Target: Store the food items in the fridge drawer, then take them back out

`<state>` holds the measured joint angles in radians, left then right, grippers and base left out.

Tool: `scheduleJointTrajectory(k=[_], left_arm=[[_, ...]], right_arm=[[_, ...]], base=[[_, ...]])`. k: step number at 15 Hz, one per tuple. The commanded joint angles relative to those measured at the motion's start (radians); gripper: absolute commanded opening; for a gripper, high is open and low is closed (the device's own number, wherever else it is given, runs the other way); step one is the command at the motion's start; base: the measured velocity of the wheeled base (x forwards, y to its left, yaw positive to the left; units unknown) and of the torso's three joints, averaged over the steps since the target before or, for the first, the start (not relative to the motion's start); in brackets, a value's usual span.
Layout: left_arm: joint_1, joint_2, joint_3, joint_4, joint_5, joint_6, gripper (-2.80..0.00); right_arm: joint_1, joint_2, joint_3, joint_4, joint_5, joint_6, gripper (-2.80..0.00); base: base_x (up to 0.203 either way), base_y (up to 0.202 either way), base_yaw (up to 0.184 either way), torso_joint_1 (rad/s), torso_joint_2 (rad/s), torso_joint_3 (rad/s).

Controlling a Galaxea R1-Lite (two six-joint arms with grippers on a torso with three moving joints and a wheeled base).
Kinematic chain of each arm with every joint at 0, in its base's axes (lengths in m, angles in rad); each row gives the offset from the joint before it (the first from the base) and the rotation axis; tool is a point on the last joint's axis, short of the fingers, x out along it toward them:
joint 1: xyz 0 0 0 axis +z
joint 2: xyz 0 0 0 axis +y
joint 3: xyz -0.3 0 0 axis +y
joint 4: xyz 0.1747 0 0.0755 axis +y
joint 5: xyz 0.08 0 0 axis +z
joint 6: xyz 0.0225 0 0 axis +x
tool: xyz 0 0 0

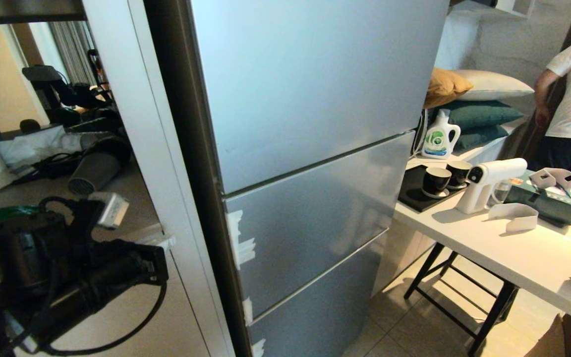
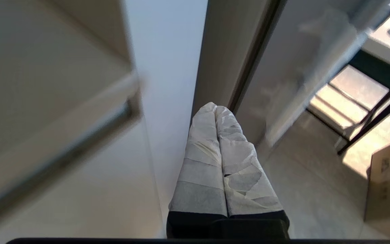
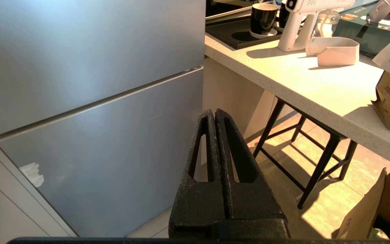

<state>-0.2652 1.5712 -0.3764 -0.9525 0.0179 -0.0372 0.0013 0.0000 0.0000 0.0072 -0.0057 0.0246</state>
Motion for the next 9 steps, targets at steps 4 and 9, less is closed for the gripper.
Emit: scheduleJointTrajectory(k=[4,9], left_arm=[[-0.083,0.153,-0.088,-0.095,0.054,-0.040,-2.80],[-0.132,0.216,-0.166,-0.104,0.160,-0.043,-2.80]], right_arm=[[0.000,0.002,-0.002,0.000,-0.002,0.008,-2.80],[0.000,0.002,-0.002,0.000,-0.002,0.009,-2.80]], base=[[0.000,0.000,0.000,0.000,0.00,0.000],[0.000,0.000,0.000,0.000,0.00,0.000]])
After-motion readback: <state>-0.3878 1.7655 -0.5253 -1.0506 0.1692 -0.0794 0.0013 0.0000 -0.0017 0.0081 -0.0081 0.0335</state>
